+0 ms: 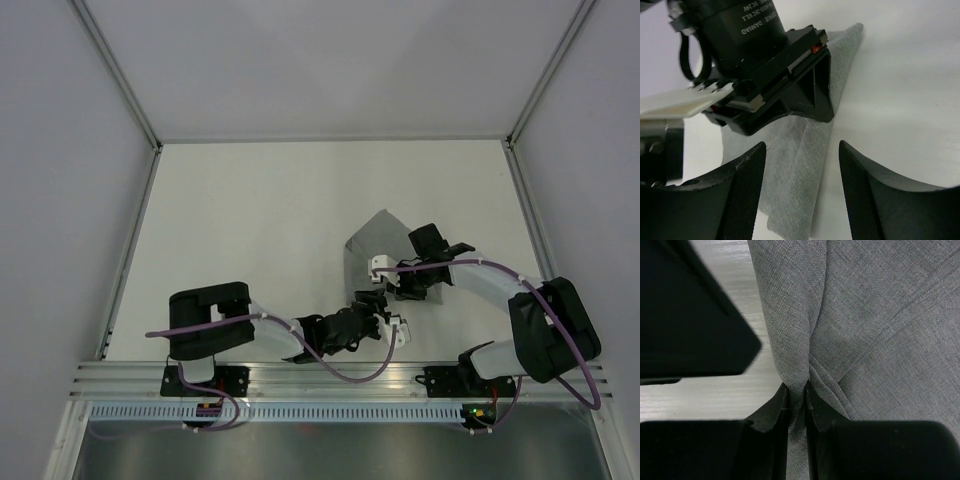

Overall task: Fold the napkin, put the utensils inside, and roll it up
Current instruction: Roll the napkin with the utensil

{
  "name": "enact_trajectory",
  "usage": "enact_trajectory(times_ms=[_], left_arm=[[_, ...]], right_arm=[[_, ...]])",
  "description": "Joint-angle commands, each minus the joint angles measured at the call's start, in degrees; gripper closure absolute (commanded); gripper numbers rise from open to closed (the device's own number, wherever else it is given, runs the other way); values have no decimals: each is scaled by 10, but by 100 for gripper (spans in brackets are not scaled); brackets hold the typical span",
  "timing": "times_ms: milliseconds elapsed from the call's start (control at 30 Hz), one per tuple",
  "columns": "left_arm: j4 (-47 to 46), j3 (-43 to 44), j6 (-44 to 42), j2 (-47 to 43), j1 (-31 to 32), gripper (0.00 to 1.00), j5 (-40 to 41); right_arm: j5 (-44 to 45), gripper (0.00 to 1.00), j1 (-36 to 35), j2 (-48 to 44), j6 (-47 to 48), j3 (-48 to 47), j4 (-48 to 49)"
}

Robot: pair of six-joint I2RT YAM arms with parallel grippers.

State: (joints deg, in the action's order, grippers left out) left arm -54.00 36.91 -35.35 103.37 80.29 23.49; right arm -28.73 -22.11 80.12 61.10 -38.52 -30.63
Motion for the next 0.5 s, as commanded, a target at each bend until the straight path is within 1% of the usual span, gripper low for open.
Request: enact_trajectory(times_ms=[0, 67, 233, 467], left_arm=[[171, 45, 30, -25, -31, 35, -135], [195, 56, 27, -23, -45, 36, -150], [215, 63, 24, -13, -82, 36, -189], [211, 81, 8, 6, -95, 36, -201]], right_arm=[[0, 100, 3, 14, 3, -11, -12], [1, 100, 3, 16, 2, -13, -12], [3, 99, 3, 21, -2, -16, -11], [7, 99, 3, 28, -5, -20, -12]])
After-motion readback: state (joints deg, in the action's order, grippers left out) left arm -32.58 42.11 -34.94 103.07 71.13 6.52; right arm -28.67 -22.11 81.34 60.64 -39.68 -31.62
